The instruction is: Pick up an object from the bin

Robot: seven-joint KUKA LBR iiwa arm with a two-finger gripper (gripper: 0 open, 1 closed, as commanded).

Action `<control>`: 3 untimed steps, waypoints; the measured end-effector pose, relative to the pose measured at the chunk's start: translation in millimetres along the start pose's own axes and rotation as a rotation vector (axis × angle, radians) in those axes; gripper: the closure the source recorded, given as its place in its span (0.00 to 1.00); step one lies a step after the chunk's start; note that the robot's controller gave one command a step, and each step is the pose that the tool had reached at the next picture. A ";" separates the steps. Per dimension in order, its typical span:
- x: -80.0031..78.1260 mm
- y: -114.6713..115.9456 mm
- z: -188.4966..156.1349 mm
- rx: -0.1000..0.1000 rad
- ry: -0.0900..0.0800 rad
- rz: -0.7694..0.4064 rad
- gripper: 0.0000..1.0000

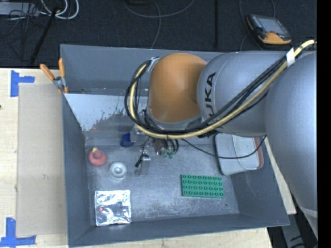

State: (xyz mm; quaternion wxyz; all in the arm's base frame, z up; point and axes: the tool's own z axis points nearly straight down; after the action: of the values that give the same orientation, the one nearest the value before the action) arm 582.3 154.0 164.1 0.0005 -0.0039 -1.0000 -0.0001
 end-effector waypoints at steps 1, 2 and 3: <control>-4.9 56.2 96.0 -0.001 0.000 -0.483 0.00; -23.9 83.1 91.9 0.009 -0.006 -0.551 0.00; -23.0 83.4 92.8 0.006 -0.005 -0.548 1.00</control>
Offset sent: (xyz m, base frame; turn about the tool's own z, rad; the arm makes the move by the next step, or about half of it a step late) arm 0.0058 0.0556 -0.0941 -0.4834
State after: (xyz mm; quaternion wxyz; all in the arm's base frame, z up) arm 605.8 237.2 71.3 -0.0021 0.2671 -0.9637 0.0027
